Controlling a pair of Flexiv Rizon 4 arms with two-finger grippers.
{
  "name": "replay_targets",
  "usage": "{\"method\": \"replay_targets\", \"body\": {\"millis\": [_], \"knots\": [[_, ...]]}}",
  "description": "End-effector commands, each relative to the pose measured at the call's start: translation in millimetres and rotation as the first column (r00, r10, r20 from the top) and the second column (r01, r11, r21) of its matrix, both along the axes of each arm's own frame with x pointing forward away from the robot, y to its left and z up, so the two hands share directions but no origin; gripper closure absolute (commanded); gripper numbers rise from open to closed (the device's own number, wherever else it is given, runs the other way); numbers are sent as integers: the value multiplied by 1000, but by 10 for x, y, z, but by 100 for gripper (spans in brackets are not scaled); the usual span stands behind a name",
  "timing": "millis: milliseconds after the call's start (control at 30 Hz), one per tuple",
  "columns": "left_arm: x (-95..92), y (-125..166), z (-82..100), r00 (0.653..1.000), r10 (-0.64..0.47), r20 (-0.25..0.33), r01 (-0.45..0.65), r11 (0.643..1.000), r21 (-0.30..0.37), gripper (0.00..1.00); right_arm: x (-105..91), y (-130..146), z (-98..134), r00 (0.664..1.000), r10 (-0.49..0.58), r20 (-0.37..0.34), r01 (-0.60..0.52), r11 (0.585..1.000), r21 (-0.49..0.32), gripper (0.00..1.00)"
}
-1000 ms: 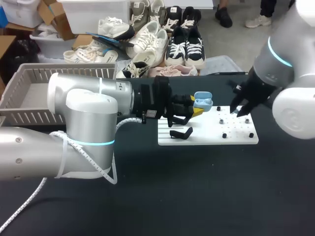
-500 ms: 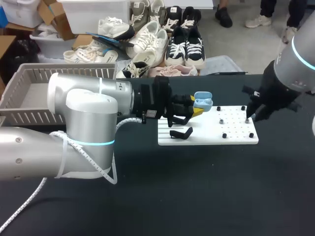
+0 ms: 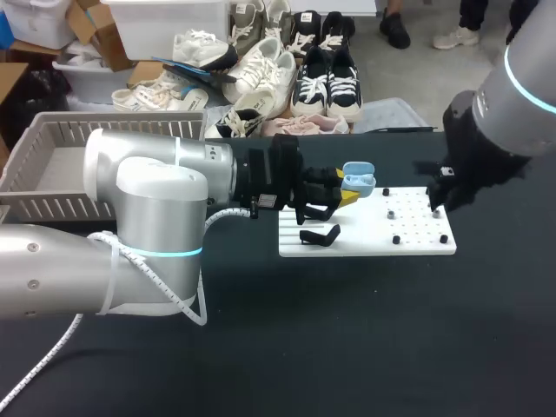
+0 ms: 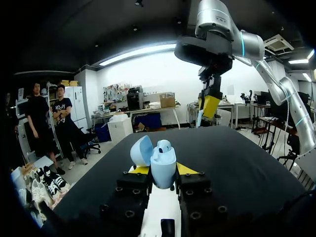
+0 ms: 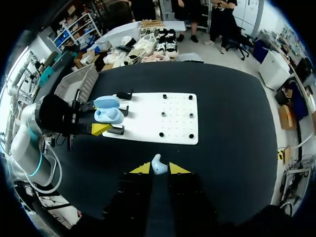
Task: Pick up each earbud case from the left stands, insert the matching earbuds, close the lid, and place the case in the box.
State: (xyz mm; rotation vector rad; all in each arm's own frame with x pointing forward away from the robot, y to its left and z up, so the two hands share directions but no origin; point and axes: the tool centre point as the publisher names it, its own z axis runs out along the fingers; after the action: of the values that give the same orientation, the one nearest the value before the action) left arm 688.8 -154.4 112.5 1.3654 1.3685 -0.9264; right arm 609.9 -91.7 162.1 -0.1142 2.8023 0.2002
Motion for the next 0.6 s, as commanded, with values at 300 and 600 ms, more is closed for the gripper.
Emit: {"method": "replay_targets", "body": {"millis": [300, 600], "knots": [[-8, 2, -4, 1000, 2, 1, -2, 1000, -2, 100, 53, 367, 327, 994, 105, -20, -106, 994, -37, 100], [-8, 2, -4, 1000, 2, 1, -2, 1000, -2, 100, 193, 718, 419, 977, 212, -15, -213, 973, -87, 100]]}}
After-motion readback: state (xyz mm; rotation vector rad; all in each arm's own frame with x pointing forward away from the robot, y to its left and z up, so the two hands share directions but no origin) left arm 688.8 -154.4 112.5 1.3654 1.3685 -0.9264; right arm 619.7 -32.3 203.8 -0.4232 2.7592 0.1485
